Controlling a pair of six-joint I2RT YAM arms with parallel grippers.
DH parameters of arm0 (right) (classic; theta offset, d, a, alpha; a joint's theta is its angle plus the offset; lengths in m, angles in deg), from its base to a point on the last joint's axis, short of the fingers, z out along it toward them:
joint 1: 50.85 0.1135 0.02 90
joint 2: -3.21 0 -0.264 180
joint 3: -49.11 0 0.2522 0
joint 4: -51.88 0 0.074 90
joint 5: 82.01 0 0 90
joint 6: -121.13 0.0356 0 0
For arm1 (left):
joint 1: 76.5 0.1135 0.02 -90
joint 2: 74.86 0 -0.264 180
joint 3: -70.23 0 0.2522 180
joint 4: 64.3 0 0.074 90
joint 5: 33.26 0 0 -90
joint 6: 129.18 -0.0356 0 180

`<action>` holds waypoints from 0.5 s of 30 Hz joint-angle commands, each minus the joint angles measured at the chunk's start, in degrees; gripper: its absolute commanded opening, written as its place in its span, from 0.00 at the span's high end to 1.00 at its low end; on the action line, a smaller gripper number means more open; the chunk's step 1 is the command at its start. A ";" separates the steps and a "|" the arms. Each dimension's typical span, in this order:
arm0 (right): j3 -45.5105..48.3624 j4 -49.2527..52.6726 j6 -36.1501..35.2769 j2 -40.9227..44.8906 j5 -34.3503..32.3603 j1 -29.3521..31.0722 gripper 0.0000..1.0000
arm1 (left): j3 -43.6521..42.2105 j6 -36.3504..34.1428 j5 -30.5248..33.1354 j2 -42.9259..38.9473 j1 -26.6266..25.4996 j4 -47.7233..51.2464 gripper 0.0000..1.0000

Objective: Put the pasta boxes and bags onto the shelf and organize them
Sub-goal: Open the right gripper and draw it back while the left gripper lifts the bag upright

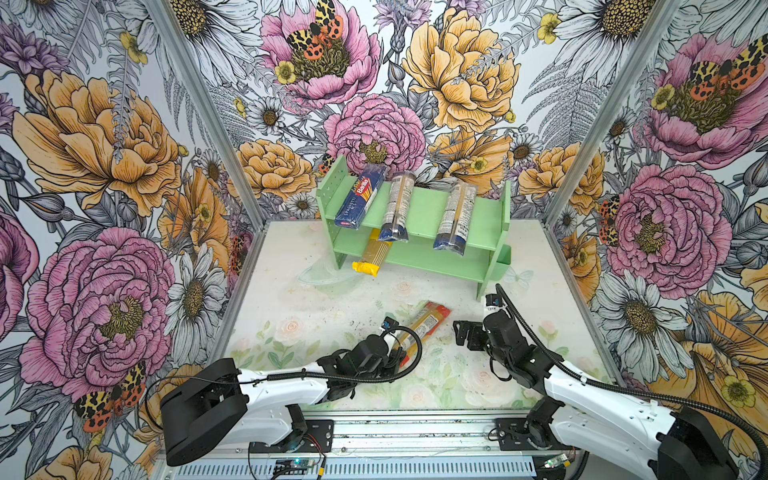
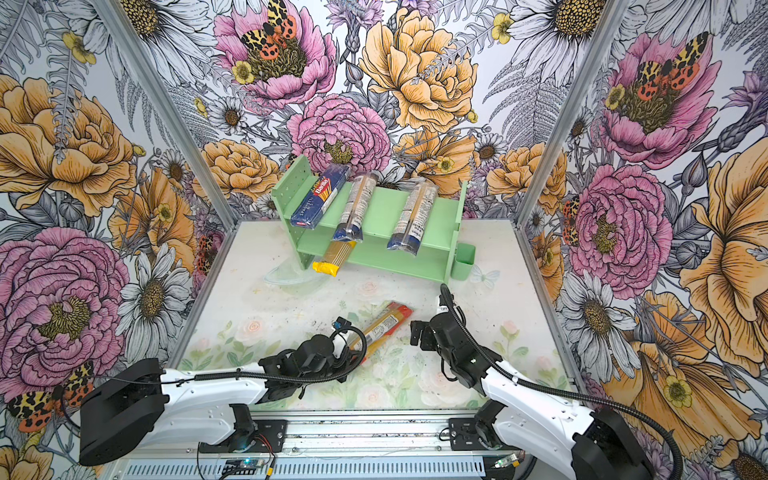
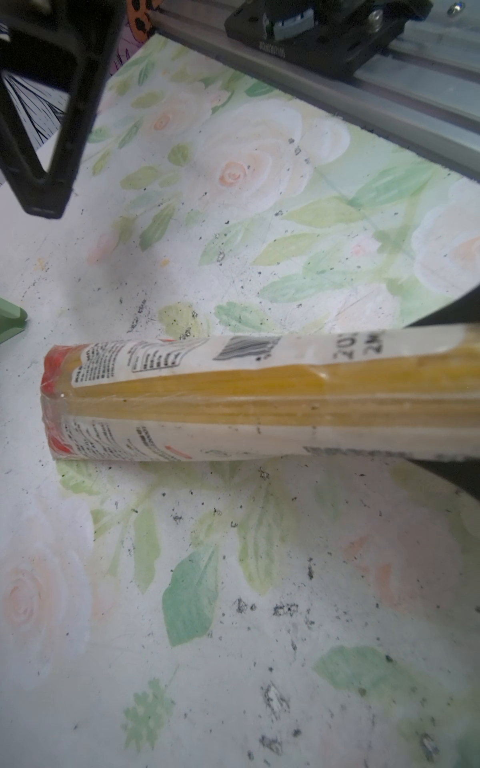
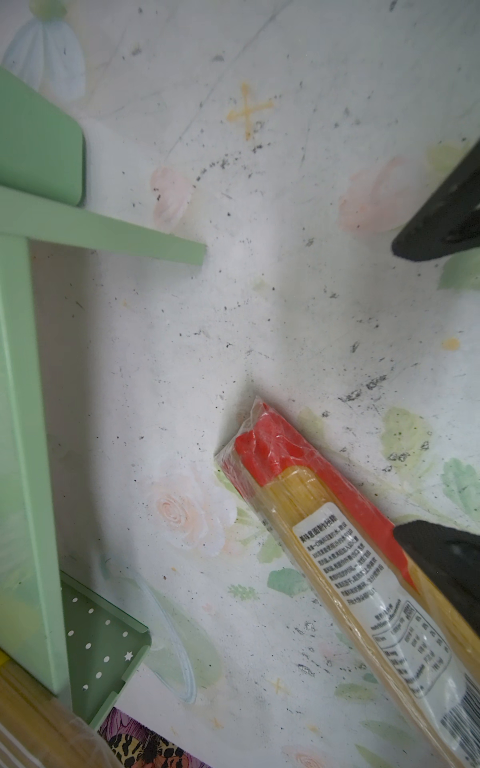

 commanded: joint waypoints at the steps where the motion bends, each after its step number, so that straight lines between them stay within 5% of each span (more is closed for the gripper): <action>1: 0.38 0.54 -0.84 1.57 -0.91 -0.75 0.01 | 2.64 0.14 0.42 -3.71 0.02 -3.17 1.00; 15: -0.69 2.15 -2.10 2.35 -0.08 -2.60 0.01 | 3.17 -0.40 4.20 -17.23 0.02 6.98 1.00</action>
